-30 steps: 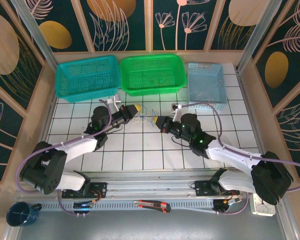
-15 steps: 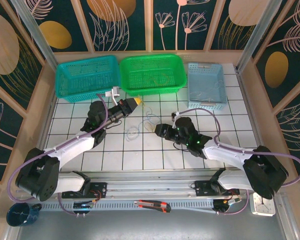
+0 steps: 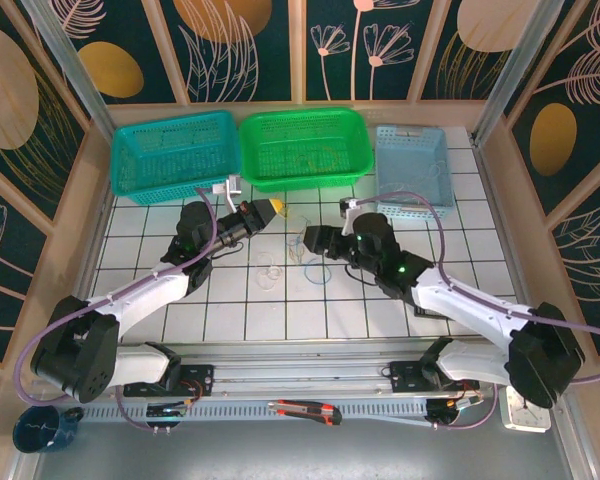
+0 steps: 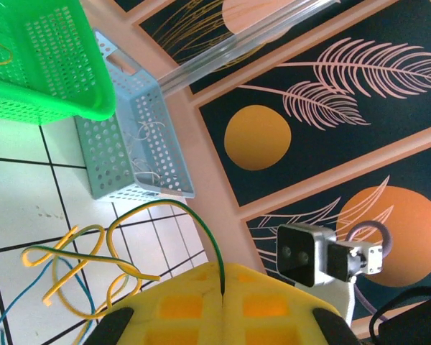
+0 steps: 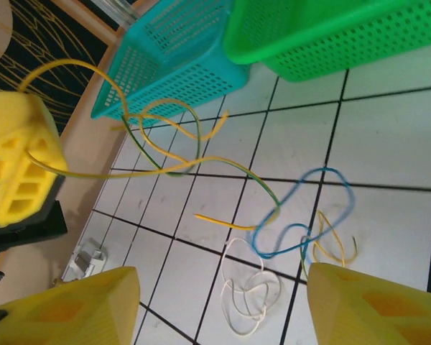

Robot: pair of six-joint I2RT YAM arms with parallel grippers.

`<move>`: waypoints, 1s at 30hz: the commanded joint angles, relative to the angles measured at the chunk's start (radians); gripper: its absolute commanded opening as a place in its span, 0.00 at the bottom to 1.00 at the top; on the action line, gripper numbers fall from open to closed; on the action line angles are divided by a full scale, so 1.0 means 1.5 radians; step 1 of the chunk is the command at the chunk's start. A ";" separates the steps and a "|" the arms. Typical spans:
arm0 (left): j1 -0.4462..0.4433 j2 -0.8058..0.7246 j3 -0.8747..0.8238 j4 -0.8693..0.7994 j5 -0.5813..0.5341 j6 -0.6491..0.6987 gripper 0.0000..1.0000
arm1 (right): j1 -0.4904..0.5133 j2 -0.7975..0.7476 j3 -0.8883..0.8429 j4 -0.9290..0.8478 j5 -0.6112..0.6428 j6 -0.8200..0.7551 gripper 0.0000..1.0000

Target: Untangle the cables

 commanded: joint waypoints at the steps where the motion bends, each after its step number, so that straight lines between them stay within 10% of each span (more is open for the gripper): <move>1: -0.004 -0.002 0.013 0.010 0.018 0.007 0.00 | -0.003 0.039 0.033 0.016 0.004 -0.069 0.64; 12: -0.004 -0.013 0.015 0.024 0.028 -0.015 0.00 | -0.019 0.196 0.093 0.128 0.019 -0.071 0.59; 21: -0.004 -0.046 0.022 0.017 0.021 -0.025 0.00 | -0.036 0.287 0.065 0.235 -0.002 -0.002 0.24; 30: -0.004 -0.057 0.086 0.001 0.012 -0.019 0.00 | 0.029 0.311 -0.030 0.277 0.000 0.091 0.28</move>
